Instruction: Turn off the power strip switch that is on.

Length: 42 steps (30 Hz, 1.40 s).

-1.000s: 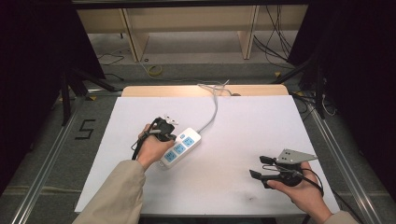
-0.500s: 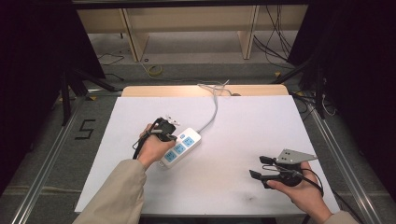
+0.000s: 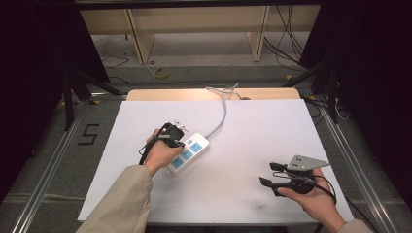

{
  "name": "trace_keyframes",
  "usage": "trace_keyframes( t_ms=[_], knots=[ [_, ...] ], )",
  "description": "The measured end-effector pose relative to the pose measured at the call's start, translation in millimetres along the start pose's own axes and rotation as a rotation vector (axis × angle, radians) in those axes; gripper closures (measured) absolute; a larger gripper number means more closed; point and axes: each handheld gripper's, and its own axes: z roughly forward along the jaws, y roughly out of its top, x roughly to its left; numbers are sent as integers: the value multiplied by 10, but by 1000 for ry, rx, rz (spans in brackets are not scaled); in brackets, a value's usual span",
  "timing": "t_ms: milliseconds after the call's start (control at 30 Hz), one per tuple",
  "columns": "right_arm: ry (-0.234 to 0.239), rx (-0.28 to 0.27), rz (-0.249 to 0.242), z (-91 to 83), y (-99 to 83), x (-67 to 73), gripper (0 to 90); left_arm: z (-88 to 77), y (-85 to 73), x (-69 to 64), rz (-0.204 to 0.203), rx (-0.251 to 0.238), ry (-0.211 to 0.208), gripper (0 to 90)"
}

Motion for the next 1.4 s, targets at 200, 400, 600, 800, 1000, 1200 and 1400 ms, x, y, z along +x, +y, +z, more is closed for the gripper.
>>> trace_keyframes(
  t_ms=[200, 400, 600, 800, 1000, 1200, 1400],
  knots=[
    [3, 0, -1, -3, -2, -1, 326, 19, 29, -21, 2, 3, -5, 898],
    [3, -1, 2, -1, -4, -3, 326, 19, 31, -3, -1, 4, -4, 899],
    [6, 1, -1, 2, -4, 3, 326, 12, 29, 10, -1, 12, -5, 899],
    [6, 3, 0, 6, -6, 2, 325, 11, 34, -9, 7, 19, 2, 899],
    [7, 11, -1, 5, -9, 4, 325, 9, 43, -4, 0, 32, -4, 899],
    [9, 13, -3, 11, -8, 13, 324, 11, 52, -6, 6, 38, 1, 899],
    [9, 13, -3, 10, -9, 13, 324, 15, 58, -36, 17, 40, 18, 900]
  ],
)
